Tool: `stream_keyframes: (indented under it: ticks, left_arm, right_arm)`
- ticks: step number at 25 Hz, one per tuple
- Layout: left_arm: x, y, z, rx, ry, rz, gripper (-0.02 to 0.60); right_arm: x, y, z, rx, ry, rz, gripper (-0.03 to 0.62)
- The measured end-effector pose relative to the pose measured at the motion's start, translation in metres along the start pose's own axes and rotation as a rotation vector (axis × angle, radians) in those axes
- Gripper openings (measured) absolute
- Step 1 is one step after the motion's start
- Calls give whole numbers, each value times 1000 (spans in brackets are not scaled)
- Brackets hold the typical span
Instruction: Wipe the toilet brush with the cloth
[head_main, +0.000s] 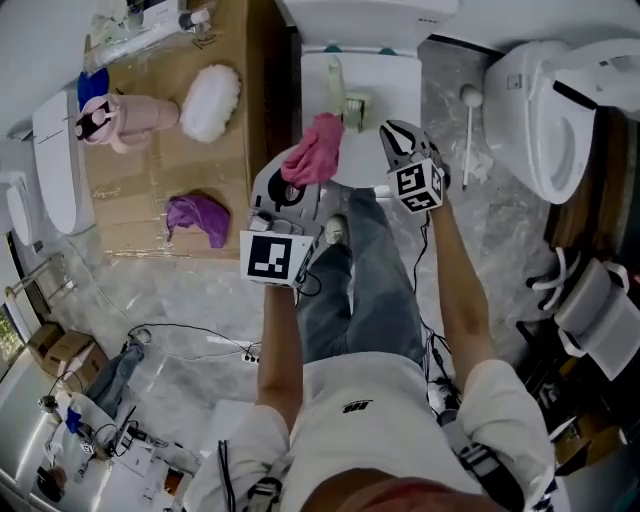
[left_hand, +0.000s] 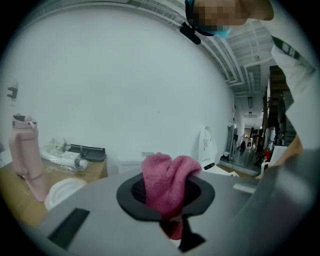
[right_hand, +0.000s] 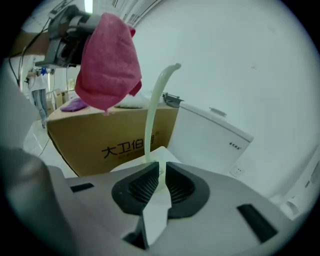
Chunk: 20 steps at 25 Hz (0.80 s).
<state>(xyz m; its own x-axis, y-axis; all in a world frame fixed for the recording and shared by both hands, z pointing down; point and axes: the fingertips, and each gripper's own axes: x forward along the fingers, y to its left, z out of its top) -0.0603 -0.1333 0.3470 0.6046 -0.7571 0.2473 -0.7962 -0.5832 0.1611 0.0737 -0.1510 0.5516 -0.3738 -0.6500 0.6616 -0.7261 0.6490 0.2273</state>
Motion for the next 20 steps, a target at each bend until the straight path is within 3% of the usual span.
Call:
stream_keyframes:
  ticks: [8, 13, 20]
  left_arm:
    - [-40, -13, 42, 32, 0, -22, 54]
    - [-61, -30, 70, 65, -19, -50, 54]
    - [-93, -62, 101, 99, -33, -91, 54]
  right_arm:
    - [-117, 4, 85, 56, -137, -91, 2]
    - [-190, 18, 142, 122, -276, -96, -5]
    - [-266, 36, 190, 128, -367, -109, -5]
